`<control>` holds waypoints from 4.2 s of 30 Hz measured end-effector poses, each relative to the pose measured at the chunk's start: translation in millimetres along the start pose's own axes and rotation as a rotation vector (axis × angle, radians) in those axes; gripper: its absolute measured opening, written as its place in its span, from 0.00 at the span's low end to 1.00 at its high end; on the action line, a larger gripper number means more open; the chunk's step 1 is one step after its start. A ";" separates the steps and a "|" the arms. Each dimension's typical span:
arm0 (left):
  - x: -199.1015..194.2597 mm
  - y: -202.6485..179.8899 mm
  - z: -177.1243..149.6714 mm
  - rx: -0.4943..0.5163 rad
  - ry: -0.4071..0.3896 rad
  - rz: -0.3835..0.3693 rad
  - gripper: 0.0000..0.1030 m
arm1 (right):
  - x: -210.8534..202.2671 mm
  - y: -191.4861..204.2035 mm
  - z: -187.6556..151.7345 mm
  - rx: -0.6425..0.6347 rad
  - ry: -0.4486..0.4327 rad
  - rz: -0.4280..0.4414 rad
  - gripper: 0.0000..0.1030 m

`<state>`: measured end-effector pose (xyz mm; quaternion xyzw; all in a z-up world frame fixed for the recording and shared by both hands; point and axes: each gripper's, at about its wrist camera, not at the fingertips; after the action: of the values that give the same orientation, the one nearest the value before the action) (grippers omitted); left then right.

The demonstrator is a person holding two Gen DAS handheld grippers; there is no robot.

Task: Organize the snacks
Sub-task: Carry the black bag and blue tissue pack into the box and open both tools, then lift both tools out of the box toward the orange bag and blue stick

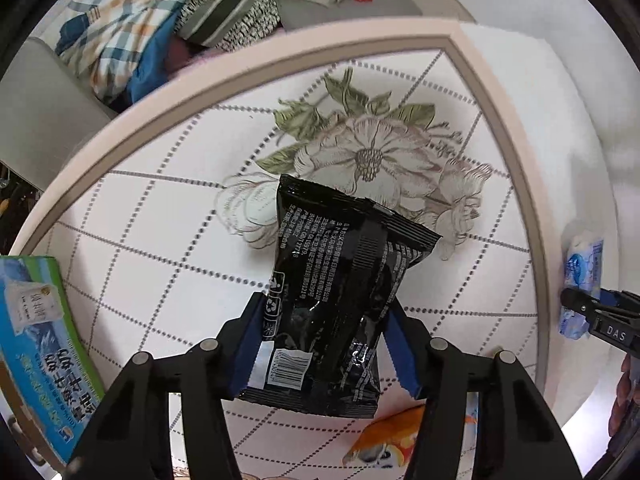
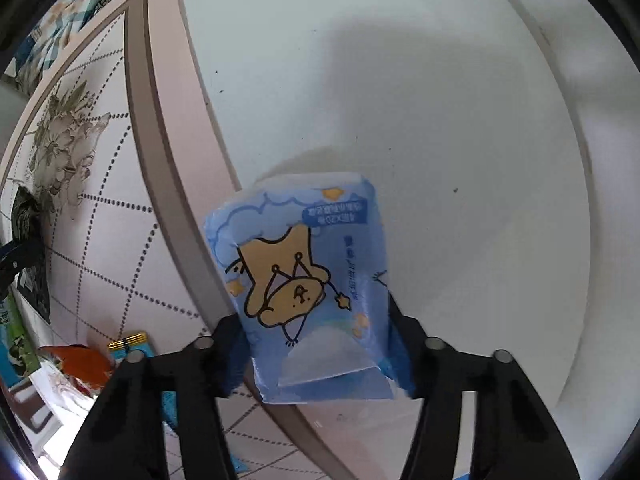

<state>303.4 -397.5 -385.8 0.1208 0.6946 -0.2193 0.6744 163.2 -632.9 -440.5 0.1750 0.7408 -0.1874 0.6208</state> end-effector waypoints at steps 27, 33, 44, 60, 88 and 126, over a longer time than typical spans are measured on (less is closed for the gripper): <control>-235.1 249.7 -208.6 -0.290 -0.312 -0.130 0.53 | -222.8 339.3 -198.0 -0.313 -0.236 0.411 0.50; -228.5 349.6 -241.6 -0.410 -0.268 -0.108 0.53 | -220.0 432.5 -235.3 -0.396 -0.175 0.432 0.50; -131.7 447.8 -246.6 -0.560 -0.035 -0.234 0.53 | -135.3 553.5 -230.0 -0.422 -0.076 0.299 0.50; -101.3 447.8 -222.8 -0.542 0.057 -0.269 0.63 | -78.9 582.2 -204.9 -0.407 -0.040 0.195 0.83; -237.0 387.2 -327.5 -0.429 -0.312 0.045 0.93 | -184.3 527.8 -292.4 -0.504 -0.351 0.079 1.00; -158.6 14.1 -192.0 0.510 -0.213 0.200 0.93 | -150.2 129.2 -239.9 0.022 -0.272 0.044 1.00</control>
<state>149.9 -275.0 -232.0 0.3304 0.5269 -0.3309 0.7097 47.0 -405.9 -262.2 0.1709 0.6439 -0.2041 0.7173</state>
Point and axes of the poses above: each gripper's, at about its wrist camera, not at the fingertips, and x roughly the way its jaws point, y to its left, z to its top, and after that the axes turned 4 degrees about -z, right-handed
